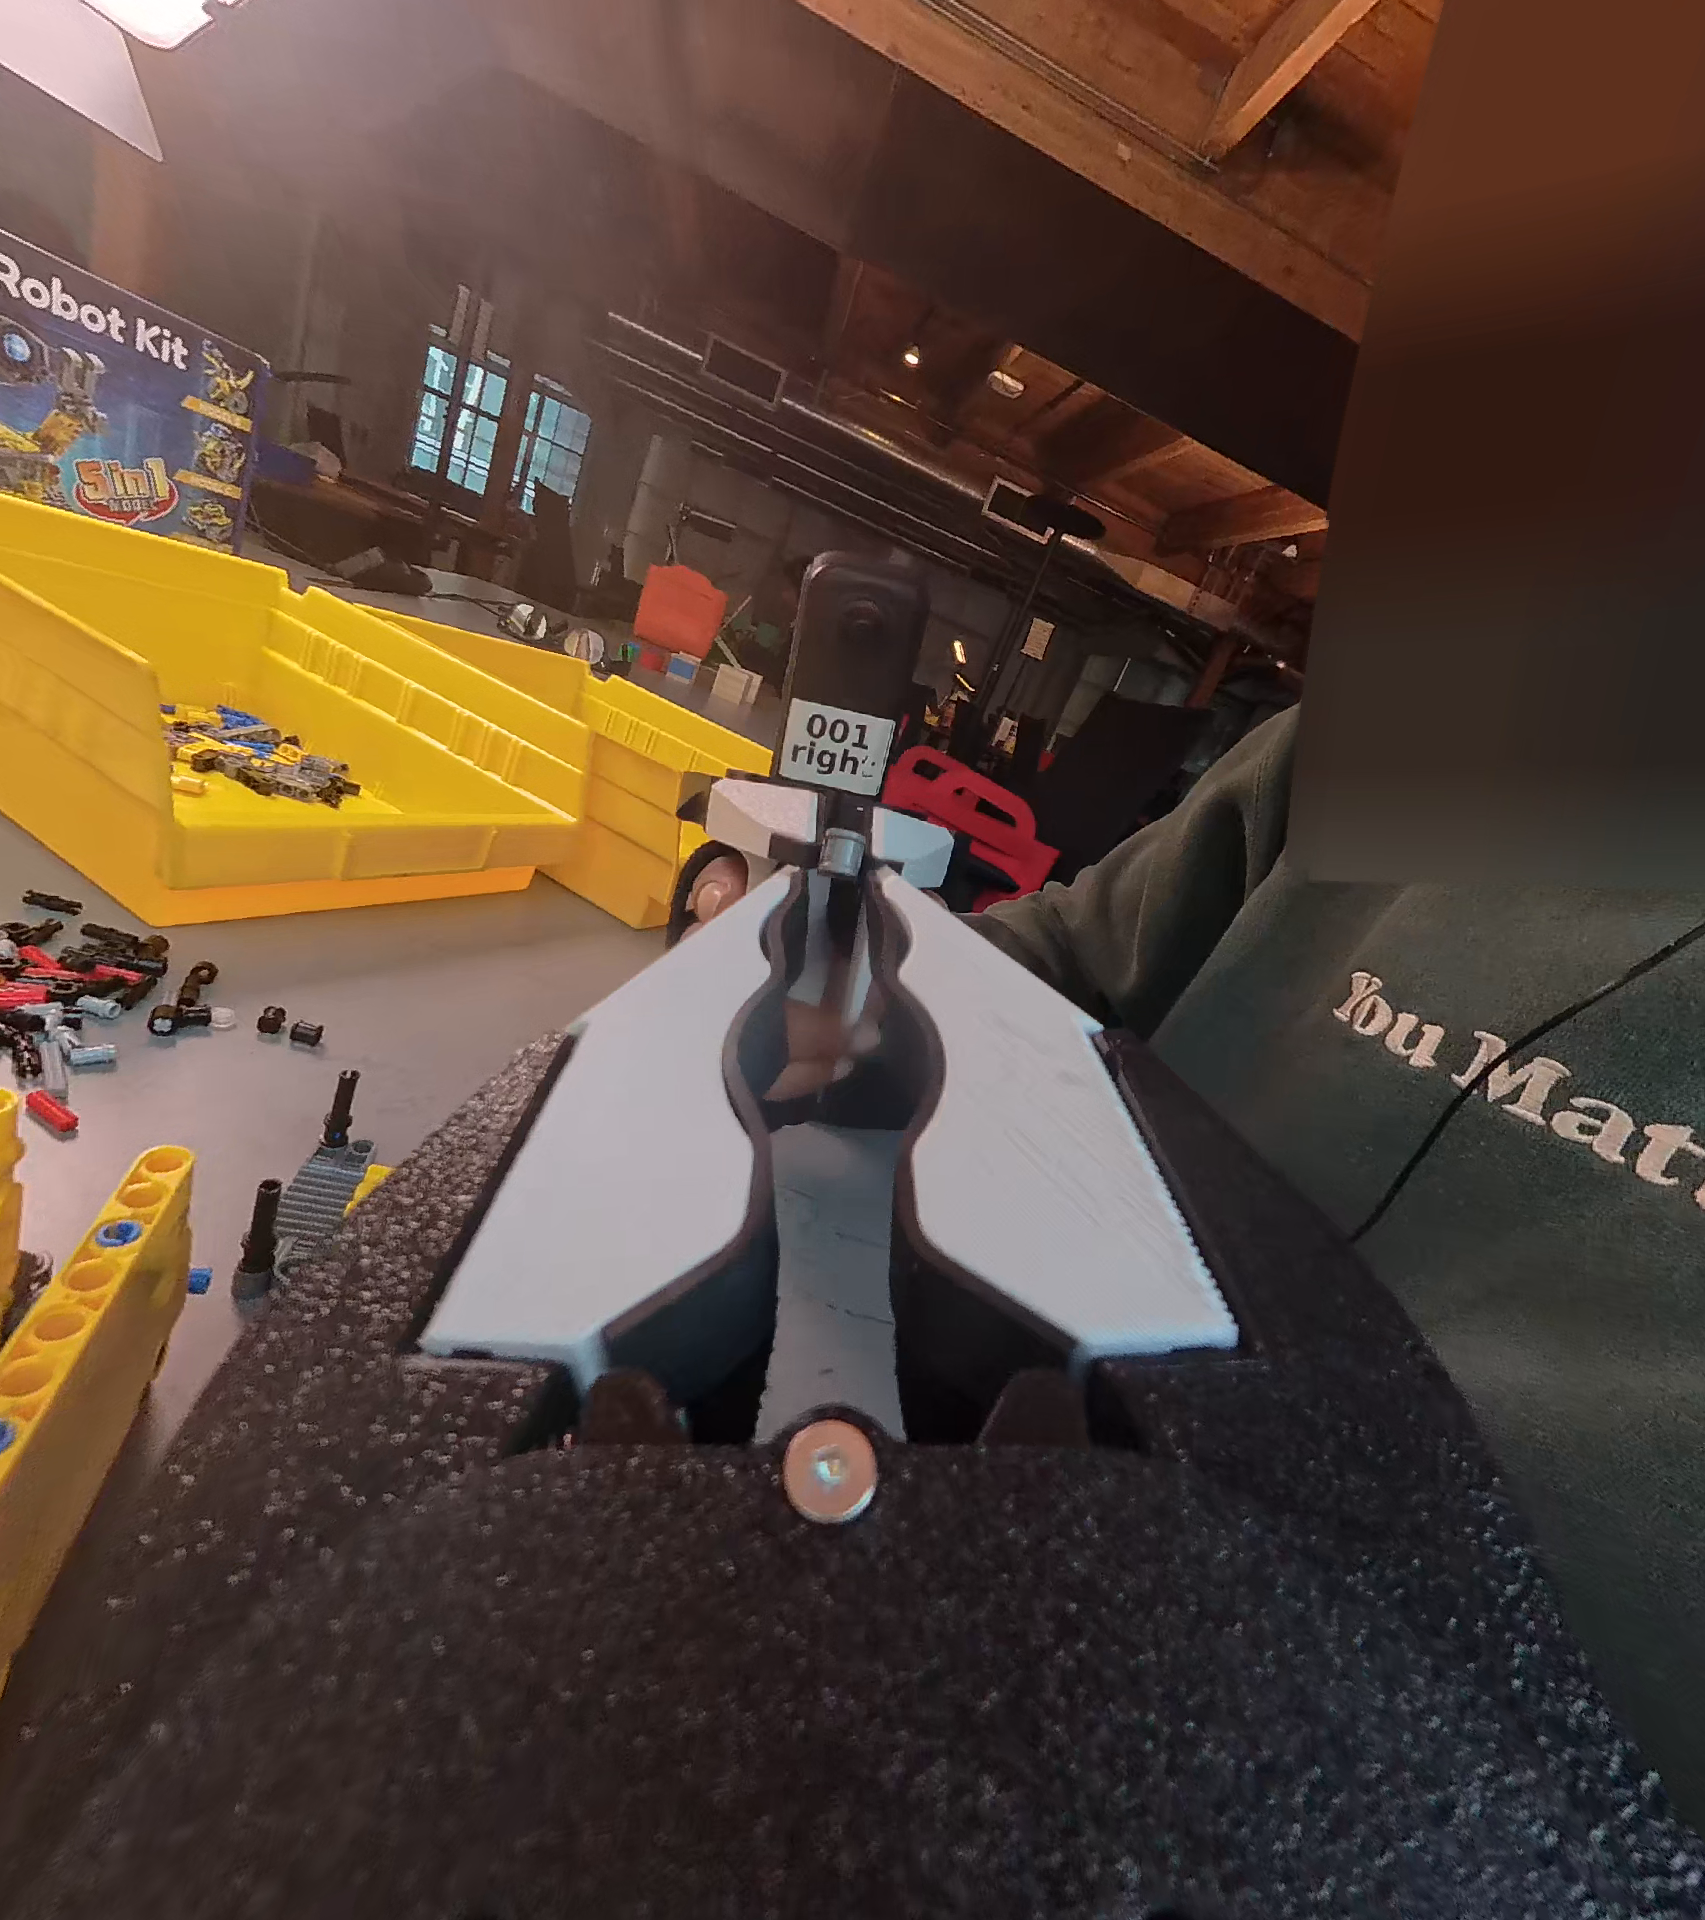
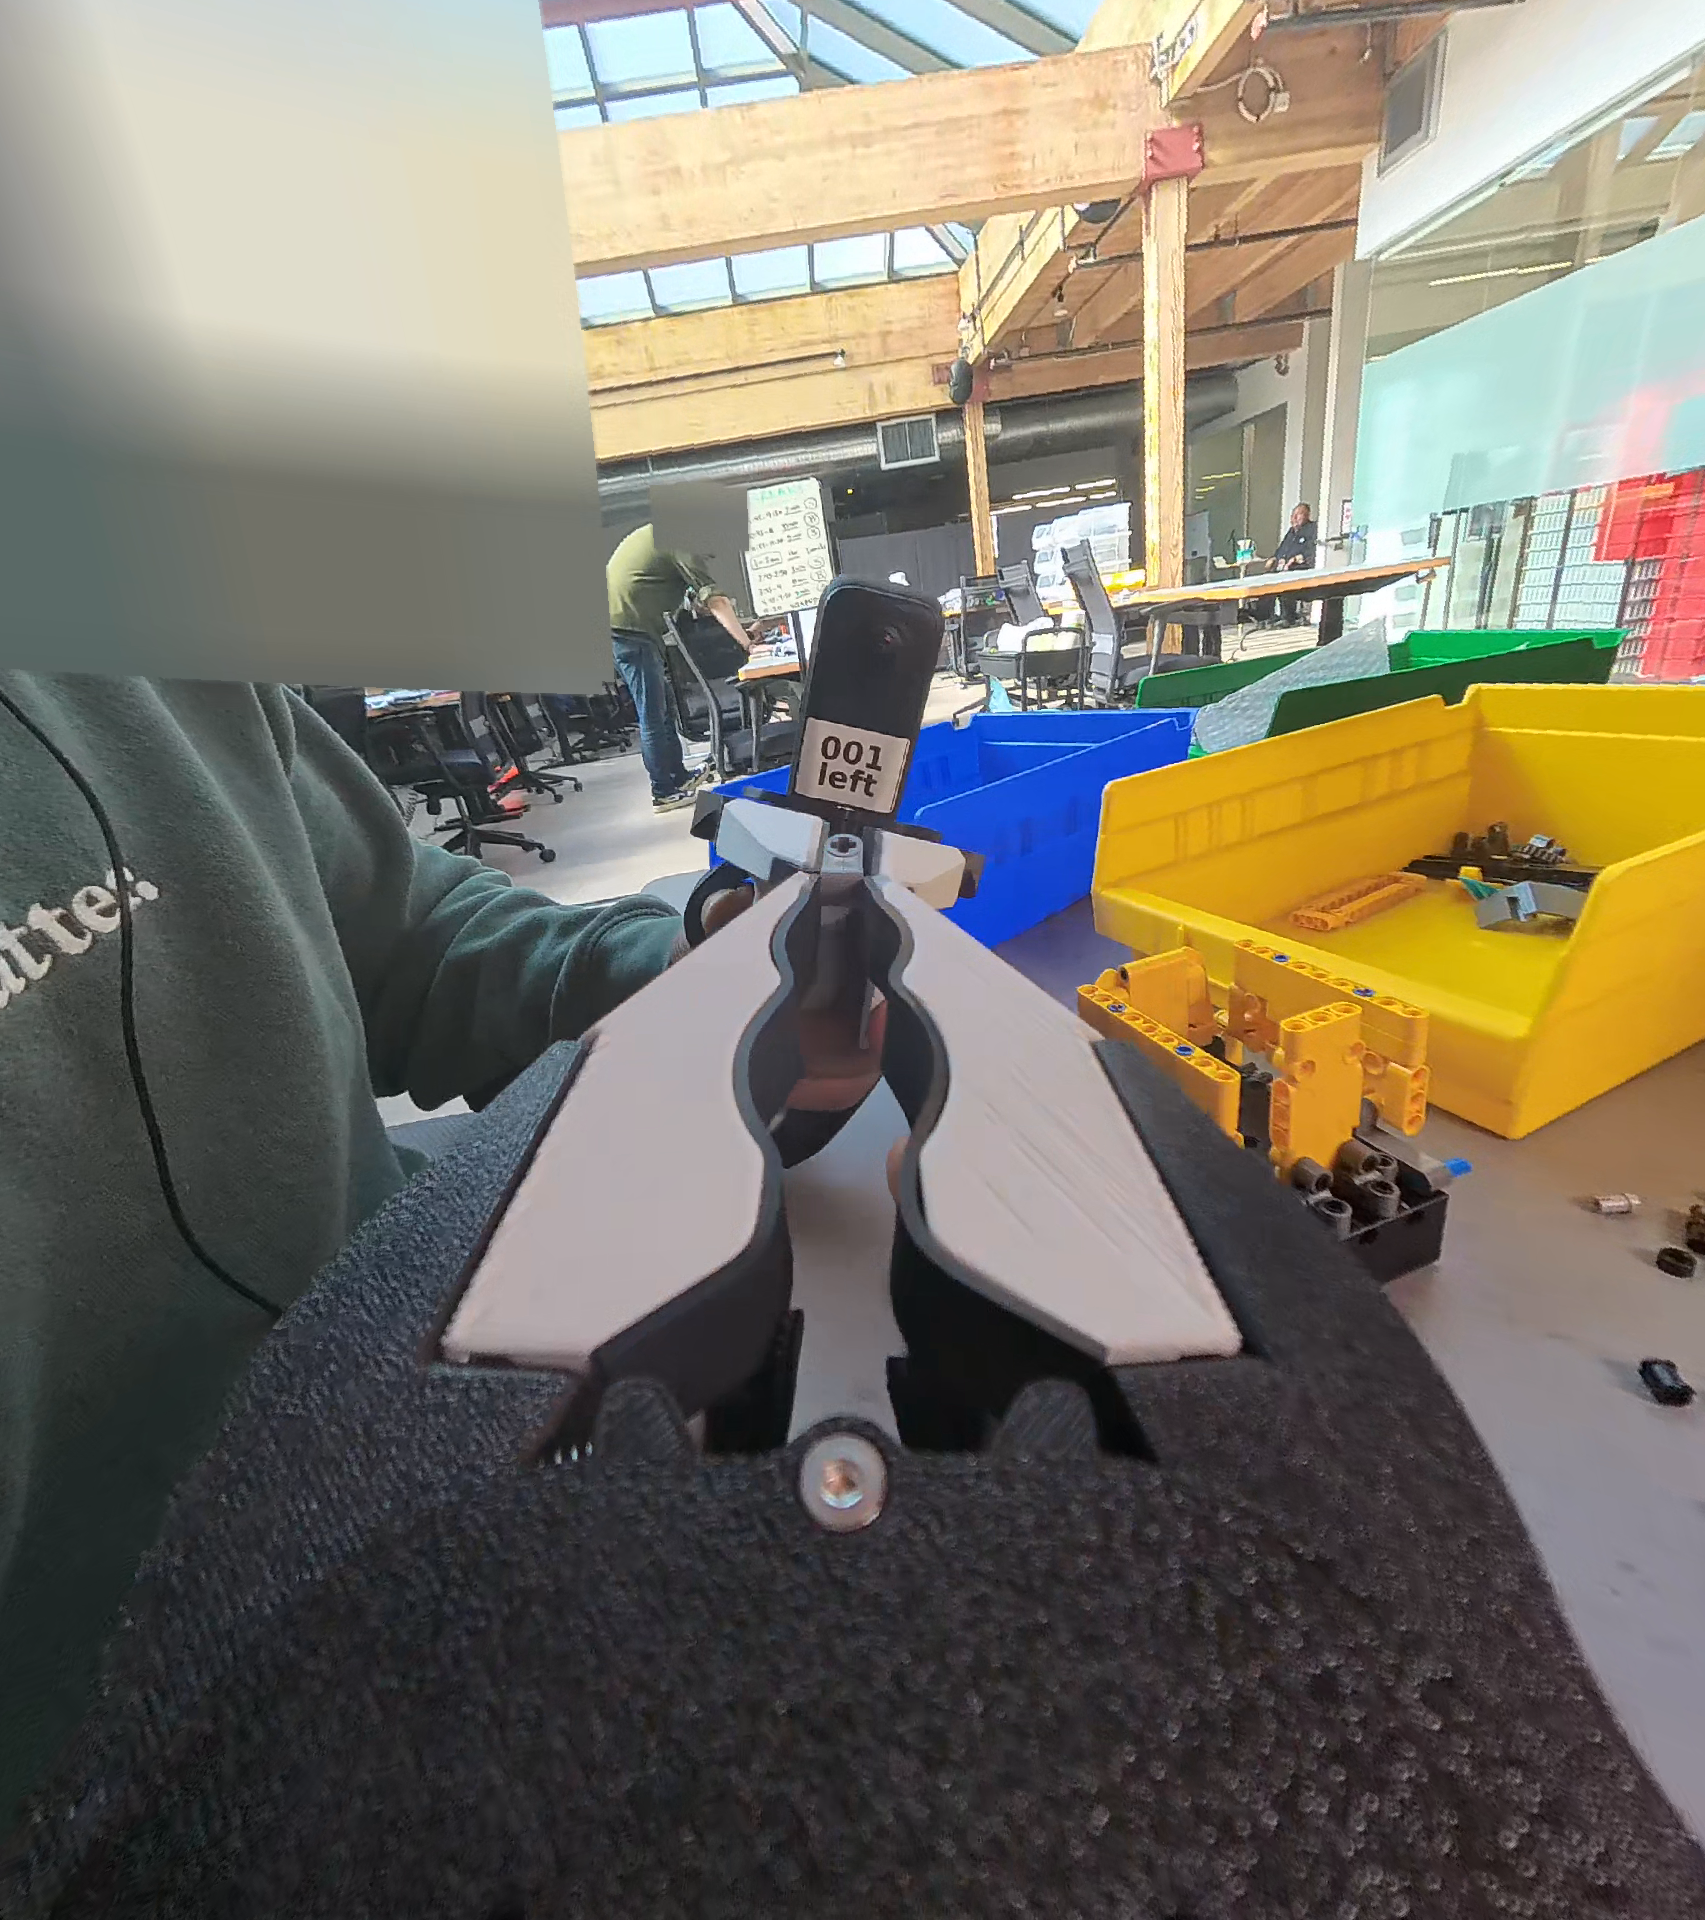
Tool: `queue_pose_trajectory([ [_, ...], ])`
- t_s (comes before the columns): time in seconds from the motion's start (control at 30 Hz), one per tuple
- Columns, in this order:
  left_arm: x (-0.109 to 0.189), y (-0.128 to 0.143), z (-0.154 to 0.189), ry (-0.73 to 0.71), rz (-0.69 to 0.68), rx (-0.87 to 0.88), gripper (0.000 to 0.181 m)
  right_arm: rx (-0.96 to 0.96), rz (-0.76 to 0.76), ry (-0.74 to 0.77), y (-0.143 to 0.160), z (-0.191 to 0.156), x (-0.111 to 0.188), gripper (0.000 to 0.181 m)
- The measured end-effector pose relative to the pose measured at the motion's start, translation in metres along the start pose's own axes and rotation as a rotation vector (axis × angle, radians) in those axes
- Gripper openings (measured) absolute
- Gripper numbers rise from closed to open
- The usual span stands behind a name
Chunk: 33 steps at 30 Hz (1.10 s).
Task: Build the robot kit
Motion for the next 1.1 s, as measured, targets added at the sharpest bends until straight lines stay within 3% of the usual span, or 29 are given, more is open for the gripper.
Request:
queue_pose_trajectory([
  [0.33,0.001,0.001,-0.001,-0.011,0.004,-0.006,0.006,-0.01,-0.039,0.015,0.006,0.002,-0.002,0.007],
  [0.63,0.001,0.0,-0.002,-0.014,0.024,-0.004,0.006,-0.164,-0.018,-0.039,0.005,0.004,-0.002,0.007],
  [1.1,0.001,0.005,-0.008,-0.037,-0.01,0.02,0.005,-0.112,-0.113,0.036,0.013,0.009,-0.005,0.007],
])
Point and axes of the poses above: each gripper's, where its closed fingertips meet, x back along the fingers, y out of its underside, z = x × y across the jaws, the point moved 4 cm from there along x, back along the fingers, and after that the axes turned 13 degrees about -x, right-handed, at the moved point
